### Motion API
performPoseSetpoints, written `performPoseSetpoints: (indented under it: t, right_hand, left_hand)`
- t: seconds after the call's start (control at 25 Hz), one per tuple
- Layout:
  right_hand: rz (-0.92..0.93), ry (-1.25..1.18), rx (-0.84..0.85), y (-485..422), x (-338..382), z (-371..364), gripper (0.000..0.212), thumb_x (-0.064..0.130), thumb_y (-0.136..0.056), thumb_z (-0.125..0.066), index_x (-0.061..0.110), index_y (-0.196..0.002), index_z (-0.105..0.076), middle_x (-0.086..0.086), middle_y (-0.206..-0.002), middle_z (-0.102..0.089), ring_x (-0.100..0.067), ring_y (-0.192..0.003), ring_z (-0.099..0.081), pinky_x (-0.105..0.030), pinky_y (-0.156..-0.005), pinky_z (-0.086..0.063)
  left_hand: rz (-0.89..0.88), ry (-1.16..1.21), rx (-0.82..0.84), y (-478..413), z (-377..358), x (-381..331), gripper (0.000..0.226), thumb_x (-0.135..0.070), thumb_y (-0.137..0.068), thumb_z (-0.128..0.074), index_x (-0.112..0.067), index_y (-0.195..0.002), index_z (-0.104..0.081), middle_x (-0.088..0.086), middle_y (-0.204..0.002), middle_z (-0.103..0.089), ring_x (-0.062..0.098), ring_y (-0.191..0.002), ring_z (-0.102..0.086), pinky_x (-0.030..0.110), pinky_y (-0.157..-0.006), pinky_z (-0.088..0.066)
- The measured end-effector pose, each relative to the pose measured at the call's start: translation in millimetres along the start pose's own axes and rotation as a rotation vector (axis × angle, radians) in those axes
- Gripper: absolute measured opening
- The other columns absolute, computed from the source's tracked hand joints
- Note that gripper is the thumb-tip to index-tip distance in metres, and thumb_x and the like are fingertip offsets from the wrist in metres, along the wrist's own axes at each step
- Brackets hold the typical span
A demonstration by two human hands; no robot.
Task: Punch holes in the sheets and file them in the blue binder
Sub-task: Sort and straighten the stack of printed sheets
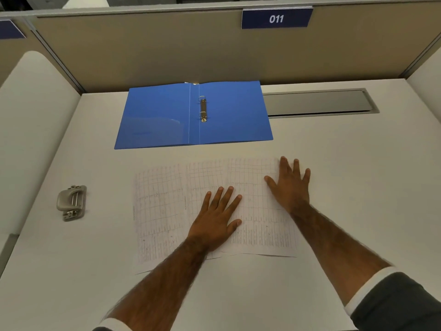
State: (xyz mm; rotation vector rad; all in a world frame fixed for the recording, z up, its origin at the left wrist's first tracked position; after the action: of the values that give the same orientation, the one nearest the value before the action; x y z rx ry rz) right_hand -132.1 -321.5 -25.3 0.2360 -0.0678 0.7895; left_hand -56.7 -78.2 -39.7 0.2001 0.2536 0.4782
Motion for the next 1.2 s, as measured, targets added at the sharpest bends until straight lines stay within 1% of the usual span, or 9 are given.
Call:
performPoseSetpoints:
  t: [0.12, 0.2, 0.32, 0.48, 0.56, 0.64, 0.76, 1.0, 1.2]
  right_hand:
    - [0.041, 0.034, -0.024, 3, 7, 0, 0.067, 0.052, -0.102, -0.031, 0.018, -0.158, -0.015, -0.007, -0.165, -0.022, -0.029, -0.155, -0.007, -0.056, -0.122, 0.001]
    - [0.057, -0.047, -0.042, 7, 11, 6, 0.061, 0.045, -0.103, -0.037, 0.018, -0.156, -0.025, -0.008, -0.162, -0.031, -0.029, -0.153, -0.017, -0.053, -0.123, -0.007]
    - [-0.024, -0.424, -0.037, 13, 16, 17, 0.058, 0.042, -0.100, -0.050, 0.016, -0.150, -0.038, -0.006, -0.153, -0.046, -0.028, -0.140, -0.043, -0.047, -0.117, -0.033]
    - [-0.245, -0.888, -0.026, 21, 9, 32, 0.058, 0.039, -0.093, -0.065, 0.018, -0.144, -0.045, -0.005, -0.143, -0.054, -0.026, -0.125, -0.057, -0.044, -0.102, -0.050]
    - [-0.314, -1.066, 0.020, 31, 2, 37, 0.038, 0.026, -0.093, -0.067, 0.014, -0.128, -0.058, -0.006, -0.131, -0.063, -0.021, -0.107, -0.063, -0.035, -0.088, -0.054]
    - [-0.303, -1.083, 0.066, 41, -3, 36, 0.011, 0.014, -0.095, -0.062, 0.017, -0.106, -0.065, -0.007, -0.118, -0.069, -0.019, -0.092, -0.066, -0.028, -0.075, -0.053]
    - [-0.247, -1.101, 0.060, 50, 3, 44, 0.018, 0.011, -0.097, -0.058, 0.025, -0.088, -0.065, -0.001, -0.103, -0.070, -0.018, -0.088, -0.068, -0.025, -0.066, -0.052]
    - [-0.161, -1.206, 0.174, 50, 53, 48, 0.012, 0.024, -0.098, -0.060, 0.024, -0.109, -0.065, 0.003, -0.106, -0.072, -0.021, -0.090, -0.072, -0.032, -0.070, -0.060]
    - [-0.146, -1.065, 0.237, 42, 92, 19, 0.026, 0.031, -0.098, -0.058, 0.018, -0.120, -0.062, -0.002, -0.118, -0.069, -0.023, -0.099, -0.070, -0.047, -0.089, -0.060]
  left_hand:
    - [0.002, -0.010, -0.007, -1, -1, 0, 0.070, -0.066, -0.099, -0.009, -0.034, -0.156, 0.018, -0.005, -0.163, 0.029, 0.021, -0.150, 0.028, 0.050, -0.123, 0.009]
    - [0.004, -0.012, -0.005, -2, 0, 0, 0.071, -0.067, -0.098, -0.008, -0.034, -0.155, 0.018, -0.005, -0.163, 0.030, 0.021, -0.150, 0.028, 0.050, -0.123, 0.009]
    - [0.014, -0.006, -0.003, -3, 1, -3, 0.071, -0.067, -0.098, -0.007, -0.034, -0.156, 0.018, -0.005, -0.163, 0.030, 0.021, -0.150, 0.028, 0.050, -0.123, 0.009]
    - [0.008, 0.002, -0.008, -2, 2, -2, 0.071, -0.067, -0.098, -0.008, -0.034, -0.155, 0.018, -0.005, -0.162, 0.030, 0.021, -0.150, 0.028, 0.051, -0.123, 0.008]
    - [0.005, 0.010, -0.009, -1, 2, -1, 0.072, -0.067, -0.098, -0.008, -0.033, -0.155, 0.019, -0.004, -0.162, 0.031, 0.021, -0.150, 0.028, 0.052, -0.123, 0.006]
    - [-0.008, 0.026, -0.024, 0, 4, -1, 0.074, -0.069, -0.097, -0.010, -0.032, -0.156, 0.018, -0.003, -0.163, 0.030, 0.021, -0.150, 0.027, 0.051, -0.123, 0.005]
    - [-0.044, 0.002, -0.088, 3, 17, 3, 0.079, -0.072, -0.096, -0.015, -0.032, -0.157, 0.013, -0.003, -0.164, 0.028, 0.020, -0.151, 0.025, 0.049, -0.124, 0.008]
    - [0.012, 0.028, -0.205, 15, 48, 36, 0.080, -0.071, -0.095, -0.019, -0.032, -0.158, 0.010, -0.006, -0.165, 0.025, 0.017, -0.151, 0.024, 0.044, -0.122, 0.014]
    - [0.111, 0.013, -0.095, 27, 30, 60, 0.078, -0.072, -0.096, -0.012, -0.032, -0.157, 0.015, -0.006, -0.164, 0.027, 0.018, -0.150, 0.026, 0.047, -0.124, 0.007]
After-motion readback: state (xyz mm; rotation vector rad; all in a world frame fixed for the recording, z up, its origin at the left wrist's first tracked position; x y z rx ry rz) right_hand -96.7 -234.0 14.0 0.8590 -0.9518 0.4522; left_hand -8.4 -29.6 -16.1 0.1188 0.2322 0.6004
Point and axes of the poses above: each hand's wrist, its own y-axis away from the middle knuckle, its own z-axis out of the back of the hand, x = y × z, the point moved 1 cm from there along -y, towards the middle knuckle
